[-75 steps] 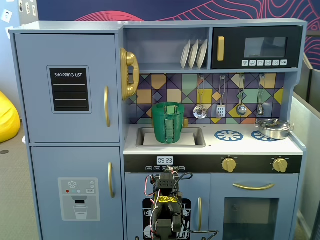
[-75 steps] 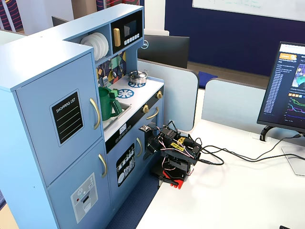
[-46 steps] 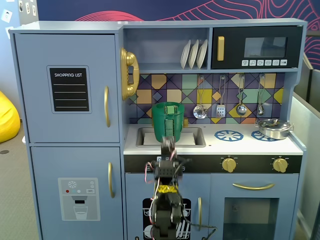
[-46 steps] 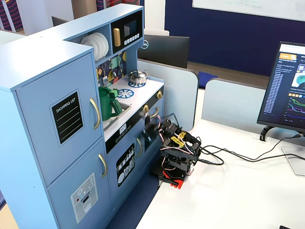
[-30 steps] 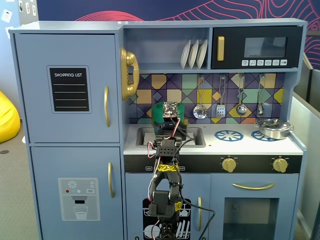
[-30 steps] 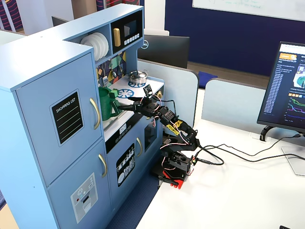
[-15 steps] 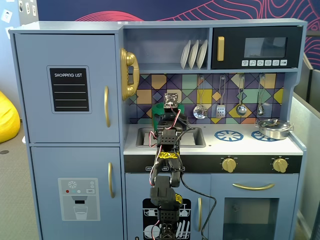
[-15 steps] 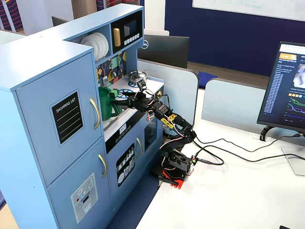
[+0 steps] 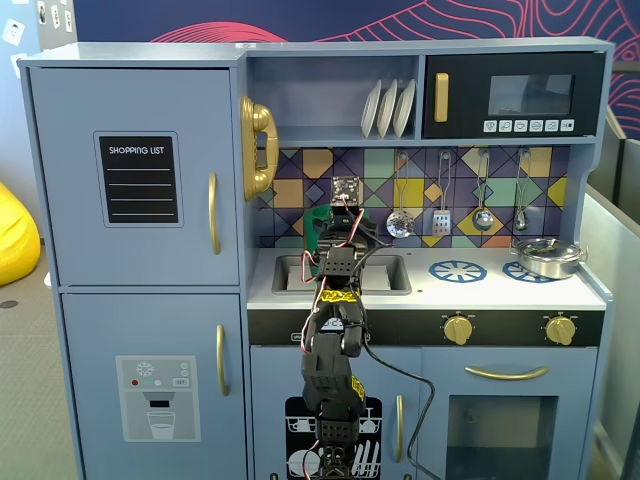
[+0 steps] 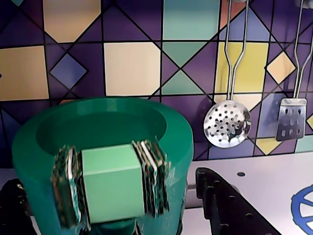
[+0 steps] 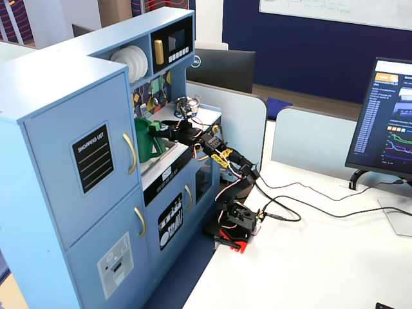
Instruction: Take off the lid from the green recipient and place it on the counter
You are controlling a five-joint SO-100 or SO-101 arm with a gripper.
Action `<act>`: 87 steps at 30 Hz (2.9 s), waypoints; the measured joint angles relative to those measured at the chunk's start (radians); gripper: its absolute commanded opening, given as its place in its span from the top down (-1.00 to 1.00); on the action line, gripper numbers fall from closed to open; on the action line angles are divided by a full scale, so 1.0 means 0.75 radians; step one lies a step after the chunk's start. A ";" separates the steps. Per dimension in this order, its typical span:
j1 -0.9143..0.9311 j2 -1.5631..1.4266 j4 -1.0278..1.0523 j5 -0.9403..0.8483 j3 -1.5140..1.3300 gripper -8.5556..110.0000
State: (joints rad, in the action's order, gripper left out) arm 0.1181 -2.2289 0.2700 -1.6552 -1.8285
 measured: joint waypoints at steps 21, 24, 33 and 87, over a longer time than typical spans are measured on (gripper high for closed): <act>-0.037 0.172 0.000 -0.117 0.166 0.39; -0.033 0.184 0.000 -0.129 0.184 0.73; -0.055 0.184 0.012 -0.211 0.190 0.86; 0.742 0.417 -0.847 -0.149 -0.442 0.86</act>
State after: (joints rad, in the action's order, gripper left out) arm 0.6750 -1.9159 -0.3651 -1.7671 -2.1598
